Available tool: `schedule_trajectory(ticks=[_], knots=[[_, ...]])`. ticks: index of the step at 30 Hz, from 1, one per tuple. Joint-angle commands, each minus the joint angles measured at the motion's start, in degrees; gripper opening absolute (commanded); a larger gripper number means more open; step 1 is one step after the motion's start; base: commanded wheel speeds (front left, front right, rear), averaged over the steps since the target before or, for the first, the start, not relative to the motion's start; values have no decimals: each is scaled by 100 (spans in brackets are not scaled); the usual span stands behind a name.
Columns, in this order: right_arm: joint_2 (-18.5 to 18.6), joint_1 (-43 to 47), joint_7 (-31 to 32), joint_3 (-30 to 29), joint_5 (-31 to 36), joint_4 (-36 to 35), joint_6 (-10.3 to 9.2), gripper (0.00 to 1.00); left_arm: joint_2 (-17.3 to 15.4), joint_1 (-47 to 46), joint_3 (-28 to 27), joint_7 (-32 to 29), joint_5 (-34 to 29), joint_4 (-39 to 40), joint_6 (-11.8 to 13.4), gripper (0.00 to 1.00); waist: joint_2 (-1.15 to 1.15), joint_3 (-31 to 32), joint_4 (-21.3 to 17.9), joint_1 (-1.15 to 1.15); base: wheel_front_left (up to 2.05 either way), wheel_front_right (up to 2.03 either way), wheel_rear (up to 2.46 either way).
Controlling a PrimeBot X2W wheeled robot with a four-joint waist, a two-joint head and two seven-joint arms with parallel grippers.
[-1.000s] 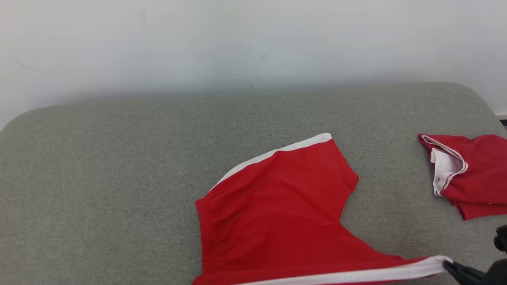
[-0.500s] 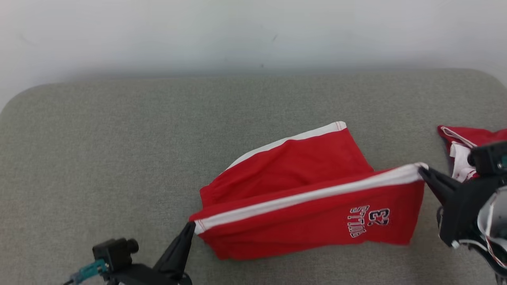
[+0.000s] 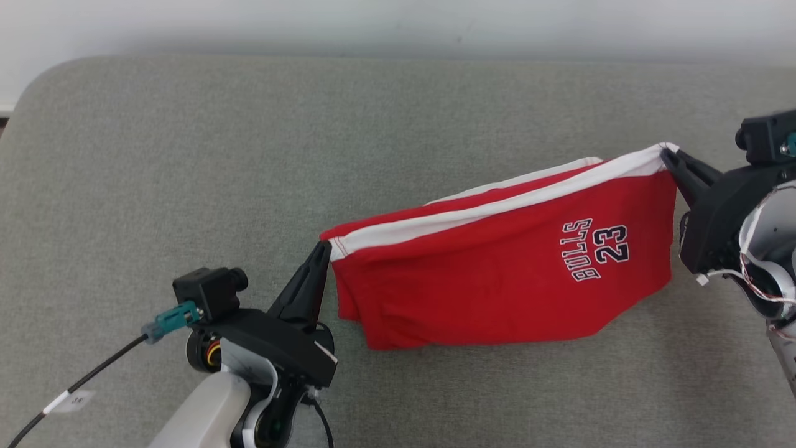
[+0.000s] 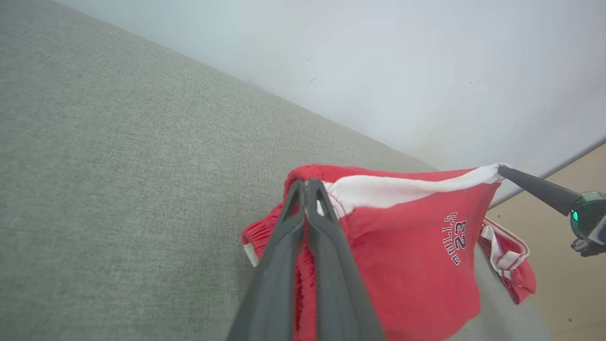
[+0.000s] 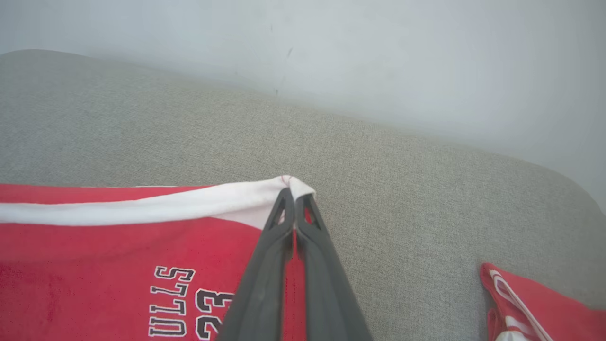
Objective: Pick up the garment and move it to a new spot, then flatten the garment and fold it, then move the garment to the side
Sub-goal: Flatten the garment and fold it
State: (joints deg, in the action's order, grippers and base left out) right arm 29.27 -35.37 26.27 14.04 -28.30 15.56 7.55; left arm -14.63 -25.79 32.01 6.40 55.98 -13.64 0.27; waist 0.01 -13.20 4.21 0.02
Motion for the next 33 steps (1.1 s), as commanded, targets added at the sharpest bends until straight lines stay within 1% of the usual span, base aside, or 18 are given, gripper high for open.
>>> schedule_trajectory(ticks=[1,5,13,17,18,19,23,25,29,33], knots=[[-19,-204,-88,99,-57,175,-17,0,58,-170,12,25,-73,-106,4,0,-1,-279,222,-2,0,0,0],[-84,-472,-210,265,-74,485,-17,0,141,-360,18,77,-124,-282,-17,0,-1,-411,293,-2,0,0,0],[-215,-982,-622,457,72,1303,-17,0,358,-771,40,194,-215,-771,66,0,-1,-623,439,-2,0,0,0],[-319,-1139,-795,509,159,1642,-17,1,466,-904,129,185,-240,-965,2,0,-1,-650,469,-2,0,0,0],[-333,-1174,-832,521,176,1708,-17,57,480,-938,152,215,-268,-996,-46,41,-1,-651,470,-2,0,0,0],[-360,-1195,-845,531,184,1775,-17,100,501,-966,160,256,-301,-1033,-58,100,-1,-644,466,-2,0,0,0],[-406,-1268,-955,594,164,1940,-17,100,535,-995,187,382,-365,-1194,-62,100,-1,-561,434,-2,0,0,0],[-396,-1275,-981,620,75,1973,-17,100,504,-978,166,481,-423,-1234,-57,100,-1,-483,416,-2,0,0,0],[-480,-1110,-843,343,-314,2102,-17,100,392,-725,143,624,-483,-1246,-112,100,-1,-232,389,-2,0,0,0],[-434,-831,-621,197,-541,2099,-17,100,247,-325,61,775,-578,-1137,-43,100,-1,44,392,-2,0,0,0]])
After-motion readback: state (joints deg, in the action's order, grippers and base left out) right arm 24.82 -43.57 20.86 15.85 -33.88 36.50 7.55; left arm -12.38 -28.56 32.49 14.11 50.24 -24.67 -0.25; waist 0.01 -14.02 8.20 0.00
